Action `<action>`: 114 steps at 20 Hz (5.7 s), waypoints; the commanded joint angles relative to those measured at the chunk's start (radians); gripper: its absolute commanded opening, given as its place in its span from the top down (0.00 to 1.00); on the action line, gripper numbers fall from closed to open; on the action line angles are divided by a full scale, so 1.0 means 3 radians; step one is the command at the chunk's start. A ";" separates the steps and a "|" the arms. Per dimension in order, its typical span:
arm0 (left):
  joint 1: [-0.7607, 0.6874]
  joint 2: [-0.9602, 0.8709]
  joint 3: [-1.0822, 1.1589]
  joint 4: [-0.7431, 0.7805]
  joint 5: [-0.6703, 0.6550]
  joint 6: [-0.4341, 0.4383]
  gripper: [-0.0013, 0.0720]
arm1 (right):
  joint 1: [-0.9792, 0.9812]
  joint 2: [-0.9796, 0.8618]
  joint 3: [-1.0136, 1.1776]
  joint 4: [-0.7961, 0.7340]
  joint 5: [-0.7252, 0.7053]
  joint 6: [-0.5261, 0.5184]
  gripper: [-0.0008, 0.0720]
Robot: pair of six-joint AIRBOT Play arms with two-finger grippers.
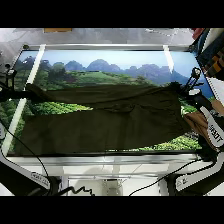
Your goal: Fold the clothes and pants, and hang the long-sleeved shirts on hangers.
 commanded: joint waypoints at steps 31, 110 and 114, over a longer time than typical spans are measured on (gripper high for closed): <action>0.0130 -0.0121 0.0001 -0.0053 -0.0680 -0.0989 0.17 | 0.0001 0.0000 0.0004 -0.0003 -0.0001 -0.0003 0.52; 0.0341 0.0495 0.0211 0.1364 -0.2111 -0.1162 0.97 | -0.0168 -0.0005 0.0384 -0.0570 0.1279 0.0412 0.50; 0.0207 0.0474 0.0211 0.1364 -0.2078 -0.1162 0.97 | -0.0362 -0.0228 0.0909 -0.0827 0.1952 0.0609 0.35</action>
